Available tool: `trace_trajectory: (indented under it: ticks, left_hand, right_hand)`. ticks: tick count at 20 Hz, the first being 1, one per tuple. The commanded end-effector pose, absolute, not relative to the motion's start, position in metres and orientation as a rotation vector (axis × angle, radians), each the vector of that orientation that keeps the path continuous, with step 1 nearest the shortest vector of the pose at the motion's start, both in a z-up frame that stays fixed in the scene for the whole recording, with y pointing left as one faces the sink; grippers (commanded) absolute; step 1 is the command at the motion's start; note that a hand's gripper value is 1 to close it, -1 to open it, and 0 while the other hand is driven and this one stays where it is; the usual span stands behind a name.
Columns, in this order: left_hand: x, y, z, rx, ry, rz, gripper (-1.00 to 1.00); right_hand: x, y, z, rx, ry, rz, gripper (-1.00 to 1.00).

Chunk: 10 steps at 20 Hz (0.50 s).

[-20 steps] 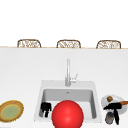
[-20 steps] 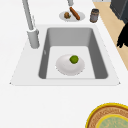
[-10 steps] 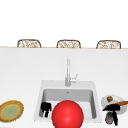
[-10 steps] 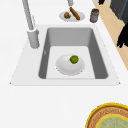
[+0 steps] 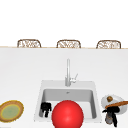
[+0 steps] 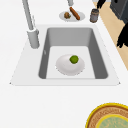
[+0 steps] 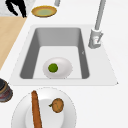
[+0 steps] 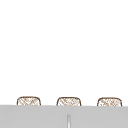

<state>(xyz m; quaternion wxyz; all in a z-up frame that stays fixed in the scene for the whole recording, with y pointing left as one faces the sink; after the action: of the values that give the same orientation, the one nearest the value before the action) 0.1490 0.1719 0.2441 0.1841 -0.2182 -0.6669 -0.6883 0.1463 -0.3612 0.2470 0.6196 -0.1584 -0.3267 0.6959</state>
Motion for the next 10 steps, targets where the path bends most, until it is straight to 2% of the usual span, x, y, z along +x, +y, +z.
trace_trajectory:
  ticks: [1, 10]
  left_hand:
    - [0.149, 0.172, 0.244, -0.615, -1.88, -1.941, 0.0]
    - [0.149, 0.172, 0.244, -0.615, -1.88, -1.941, 0.0]
  right_hand:
    - [0.148, -0.364, 0.237, -0.358, -0.756, 1.617, -1.0]
    - [0.148, -0.369, 0.248, -0.39, -0.796, 1.591, -1.0]
